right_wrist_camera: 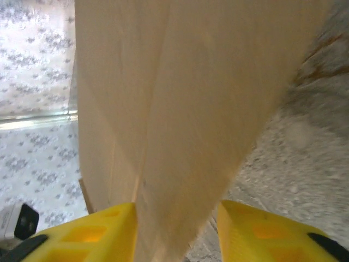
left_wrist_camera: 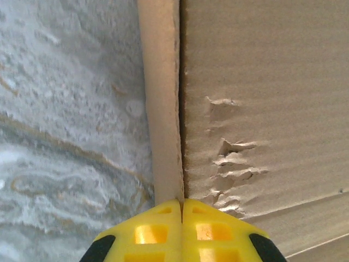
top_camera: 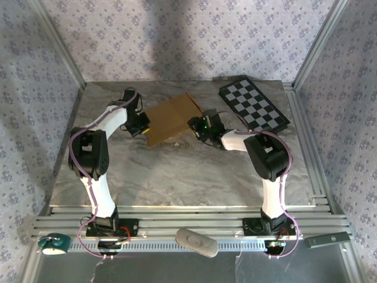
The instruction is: Fold the paper box
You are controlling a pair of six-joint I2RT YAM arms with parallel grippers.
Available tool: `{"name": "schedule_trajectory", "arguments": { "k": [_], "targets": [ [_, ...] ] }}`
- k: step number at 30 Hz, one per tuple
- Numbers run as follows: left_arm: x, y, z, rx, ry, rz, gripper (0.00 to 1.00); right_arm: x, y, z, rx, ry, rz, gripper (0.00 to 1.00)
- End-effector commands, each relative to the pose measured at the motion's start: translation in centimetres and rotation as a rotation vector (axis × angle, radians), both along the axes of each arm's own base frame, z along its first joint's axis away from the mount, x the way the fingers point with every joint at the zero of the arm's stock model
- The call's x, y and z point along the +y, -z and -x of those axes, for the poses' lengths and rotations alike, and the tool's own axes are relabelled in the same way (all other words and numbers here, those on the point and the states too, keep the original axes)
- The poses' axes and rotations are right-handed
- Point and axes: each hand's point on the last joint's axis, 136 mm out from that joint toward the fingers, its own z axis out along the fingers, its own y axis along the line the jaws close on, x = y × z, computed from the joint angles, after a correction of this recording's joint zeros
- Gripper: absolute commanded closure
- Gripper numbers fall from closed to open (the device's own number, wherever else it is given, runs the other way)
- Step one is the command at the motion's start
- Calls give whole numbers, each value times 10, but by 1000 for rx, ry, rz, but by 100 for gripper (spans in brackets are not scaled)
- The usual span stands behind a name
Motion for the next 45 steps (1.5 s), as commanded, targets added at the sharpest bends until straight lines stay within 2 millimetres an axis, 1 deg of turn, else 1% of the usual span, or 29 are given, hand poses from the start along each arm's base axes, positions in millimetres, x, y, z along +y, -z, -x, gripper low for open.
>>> {"name": "schedule_trajectory", "arguments": {
  "k": [1,3,5,8,10,12,15,18,21,22,25,28,31,33,35,36,38,41,43,45],
  "targets": [
    [-16,-24,10,73,4,128,100,-23,-66,-8,-129,-25,95,44],
    [-23,-35,11,92,5,193,100,-38,-83,-5,-140,-23,124,34],
    [-31,-42,13,109,13,253,100,-52,-111,-8,-177,-17,147,29],
    [-42,-52,20,142,30,335,100,-78,-132,-5,-205,-24,219,28],
    [-49,-57,26,174,36,394,100,-102,-145,-3,-237,-26,305,27],
    [-55,-64,33,206,35,451,100,-132,-154,-4,-258,-19,373,27],
    [-61,-75,44,249,33,526,100,-178,-154,-8,-212,1,428,27],
    [-67,-86,53,259,34,598,100,-217,-137,-9,-65,16,428,27],
    [-72,-97,60,266,34,658,100,-236,-121,-7,47,-22,385,28],
    [-73,-99,64,277,35,676,100,-240,-117,-4,70,-44,392,28],
    [-75,-100,72,295,34,720,100,-251,-113,1,109,-37,395,27],
    [-74,-99,78,304,8,758,100,-254,-112,3,129,9,301,26],
    [-73,-95,81,309,-10,783,100,-248,-106,6,188,82,186,24],
    [-73,-92,83,314,-19,789,100,-234,-91,8,250,131,68,22],
    [-72,-90,82,318,-24,788,100,-214,-79,8,292,143,-49,21],
    [-71,-89,81,317,-27,792,100,-203,-73,8,304,142,-95,21],
    [-70,-87,80,318,-33,791,100,-189,-64,7,324,145,-144,18],
    [-70,-87,78,319,-33,790,100,-171,-68,-1,301,124,-205,12],
    [-70,-86,77,321,-35,790,100,-164,-68,-2,307,112,-220,8],
    [-70,-85,77,322,-35,790,100,-157,-69,-5,302,93,-239,7]
  ]
}}
